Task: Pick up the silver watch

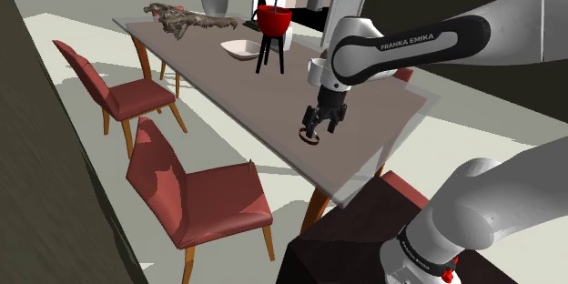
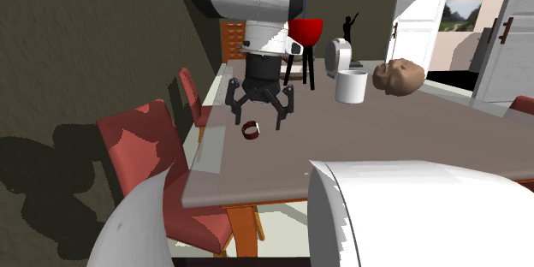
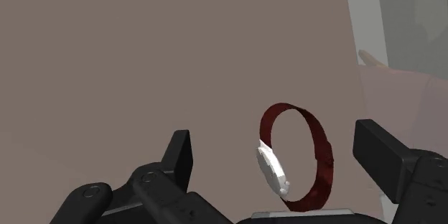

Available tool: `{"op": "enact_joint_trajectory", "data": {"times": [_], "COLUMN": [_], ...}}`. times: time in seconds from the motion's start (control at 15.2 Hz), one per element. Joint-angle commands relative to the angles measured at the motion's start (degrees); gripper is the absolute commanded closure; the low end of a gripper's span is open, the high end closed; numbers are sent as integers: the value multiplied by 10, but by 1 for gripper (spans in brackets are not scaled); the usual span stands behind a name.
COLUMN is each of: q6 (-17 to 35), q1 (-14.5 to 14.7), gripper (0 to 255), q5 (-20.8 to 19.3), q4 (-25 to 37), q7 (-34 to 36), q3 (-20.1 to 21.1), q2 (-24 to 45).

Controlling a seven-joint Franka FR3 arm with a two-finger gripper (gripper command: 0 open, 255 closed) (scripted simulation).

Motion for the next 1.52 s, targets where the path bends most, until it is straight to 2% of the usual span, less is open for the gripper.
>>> {"op": "enact_joint_trajectory", "data": {"times": [0.0, 0.59, 1.45], "q6": [4, 4, -104], "q1": [0, 0, -2], "gripper": [255, 255, 255], "q5": [0, 0, -7], "q4": [-2, -2, 72], "q7": [-1, 0, 11], "q3": [0, 0, -3], "q2": [1, 2, -33]}}
